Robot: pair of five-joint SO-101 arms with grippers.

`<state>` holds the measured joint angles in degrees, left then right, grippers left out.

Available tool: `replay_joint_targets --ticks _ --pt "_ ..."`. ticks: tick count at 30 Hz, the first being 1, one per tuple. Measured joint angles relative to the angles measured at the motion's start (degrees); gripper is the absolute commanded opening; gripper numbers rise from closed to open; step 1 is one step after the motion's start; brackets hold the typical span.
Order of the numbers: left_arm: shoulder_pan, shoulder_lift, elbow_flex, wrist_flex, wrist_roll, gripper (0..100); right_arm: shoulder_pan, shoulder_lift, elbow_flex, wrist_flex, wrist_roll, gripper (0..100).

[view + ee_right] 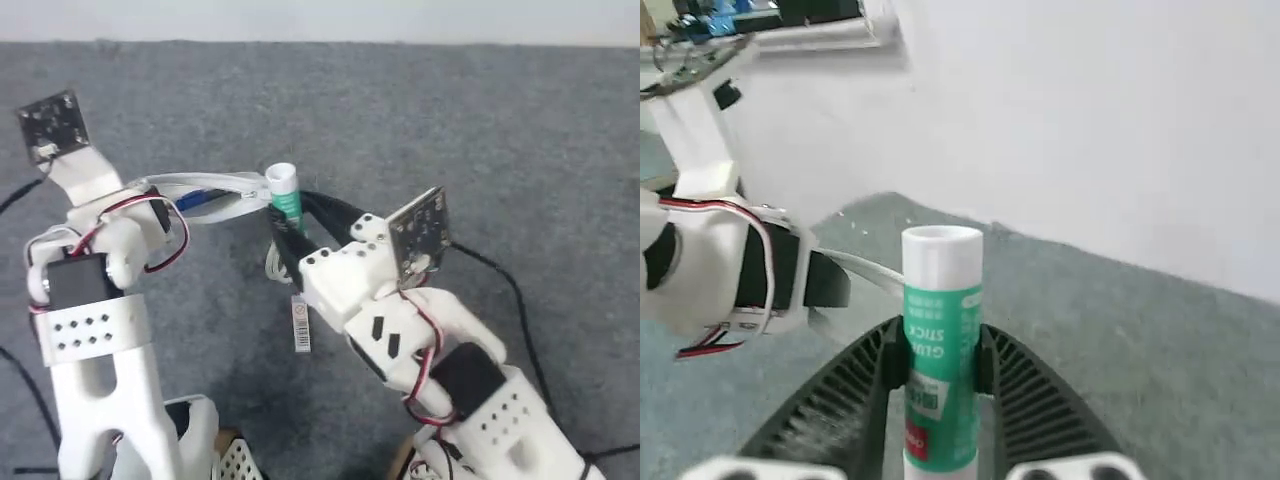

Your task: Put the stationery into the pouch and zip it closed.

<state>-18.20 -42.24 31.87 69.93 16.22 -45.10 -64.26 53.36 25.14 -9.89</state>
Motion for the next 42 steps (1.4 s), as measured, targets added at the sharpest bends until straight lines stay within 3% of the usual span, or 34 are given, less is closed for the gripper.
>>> replay_joint_targets --ticks 6,20,35,42 --pt "0.0 0.0 0.0 0.0 0.0 1 -0.1 0.1 3.8 -14.3 0.0 0.6" --pt "0.0 0.0 0.0 0.0 0.0 1 -3.1 7.5 8.1 -36.3 0.0 0.6" --pt "0.0 0.0 0.0 0.0 0.0 1 -3.1 18.6 8.1 -51.8 0.0 0.6" --pt "0.0 0.0 0.0 0.0 0.0 1 -3.2 30.4 8.1 -61.1 0.0 0.6"
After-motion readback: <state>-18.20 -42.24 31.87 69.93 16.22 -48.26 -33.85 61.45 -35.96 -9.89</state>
